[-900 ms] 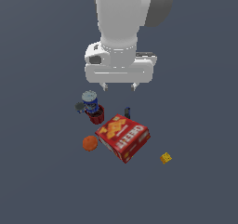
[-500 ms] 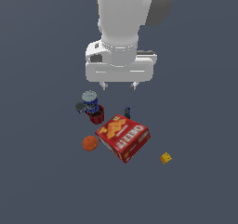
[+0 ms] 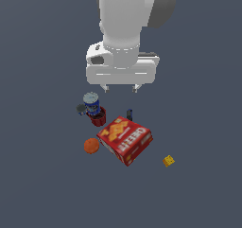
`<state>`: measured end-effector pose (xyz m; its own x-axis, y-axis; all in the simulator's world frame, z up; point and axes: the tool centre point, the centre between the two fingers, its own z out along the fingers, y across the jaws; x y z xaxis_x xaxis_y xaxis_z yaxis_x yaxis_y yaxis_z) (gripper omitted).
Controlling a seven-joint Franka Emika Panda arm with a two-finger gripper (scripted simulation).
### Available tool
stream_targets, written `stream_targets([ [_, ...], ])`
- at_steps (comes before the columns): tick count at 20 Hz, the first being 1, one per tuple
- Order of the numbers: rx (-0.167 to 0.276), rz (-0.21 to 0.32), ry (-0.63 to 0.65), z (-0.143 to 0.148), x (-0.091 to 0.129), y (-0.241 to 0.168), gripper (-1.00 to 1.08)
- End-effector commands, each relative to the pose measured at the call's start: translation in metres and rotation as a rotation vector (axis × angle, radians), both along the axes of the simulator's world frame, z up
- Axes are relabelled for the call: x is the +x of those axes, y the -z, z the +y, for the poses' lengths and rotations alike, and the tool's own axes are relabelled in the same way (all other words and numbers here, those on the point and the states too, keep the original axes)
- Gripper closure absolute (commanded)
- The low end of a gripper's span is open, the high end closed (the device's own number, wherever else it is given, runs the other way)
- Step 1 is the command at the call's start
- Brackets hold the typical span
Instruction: Pick up a designated object from a clutter of objects.
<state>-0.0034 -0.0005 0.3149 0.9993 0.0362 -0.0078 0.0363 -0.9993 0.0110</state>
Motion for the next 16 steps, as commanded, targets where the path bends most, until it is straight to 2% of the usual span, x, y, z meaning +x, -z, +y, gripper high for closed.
stream_targets([
  [1,0.002,0.001,0.012,-0.004,0.004,0.006,-0.92],
  [9,0.014,-0.001,0.087,-0.028,0.032,0.044,-0.92],
  [16,0.021,-0.004,0.193,-0.065,0.062,0.103,-0.92],
])
